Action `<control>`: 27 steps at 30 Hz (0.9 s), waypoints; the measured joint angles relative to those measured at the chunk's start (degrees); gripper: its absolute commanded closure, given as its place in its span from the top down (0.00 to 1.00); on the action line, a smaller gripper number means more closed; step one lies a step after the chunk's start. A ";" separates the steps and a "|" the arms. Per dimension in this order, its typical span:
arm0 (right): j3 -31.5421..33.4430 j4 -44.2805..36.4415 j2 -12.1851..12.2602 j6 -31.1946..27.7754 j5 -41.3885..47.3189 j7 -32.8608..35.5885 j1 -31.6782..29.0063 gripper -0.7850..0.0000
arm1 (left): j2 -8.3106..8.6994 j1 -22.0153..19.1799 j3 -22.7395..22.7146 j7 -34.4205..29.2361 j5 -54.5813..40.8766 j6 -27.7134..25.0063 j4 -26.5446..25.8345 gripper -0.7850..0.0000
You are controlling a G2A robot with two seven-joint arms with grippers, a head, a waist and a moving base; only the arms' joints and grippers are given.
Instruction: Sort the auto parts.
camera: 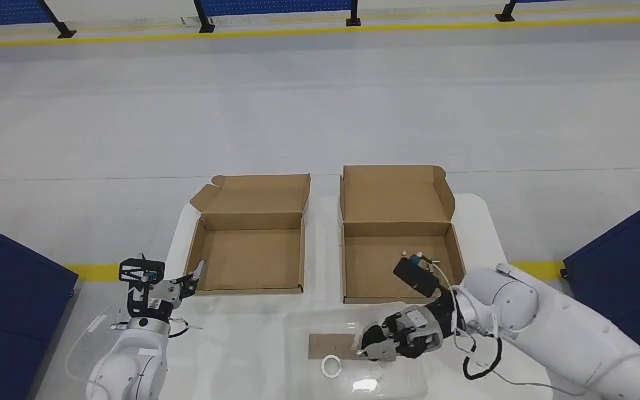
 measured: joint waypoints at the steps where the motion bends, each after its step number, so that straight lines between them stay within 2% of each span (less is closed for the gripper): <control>1: -0.23 -0.31 0.31 -0.66 0.74 -0.66 0.05 0.00 | 0.00 0.00 0.00 0.00 0.00 0.00 0.00 1.00; 8: -1.06 -3.20 2.56 -2.13 8.62 -2.12 2.08 0.00 | 0.00 0.00 0.00 0.00 0.00 0.00 0.00 1.00; 13: -0.94 -5.64 3.06 -2.13 12.92 -2.12 3.76 0.00 | 0.00 0.00 0.00 0.00 0.00 0.00 0.00 1.00; 27: -0.90 -5.79 3.04 -2.13 13.14 -2.12 3.94 0.00 | 0.00 0.00 0.00 0.00 0.00 0.00 0.00 1.00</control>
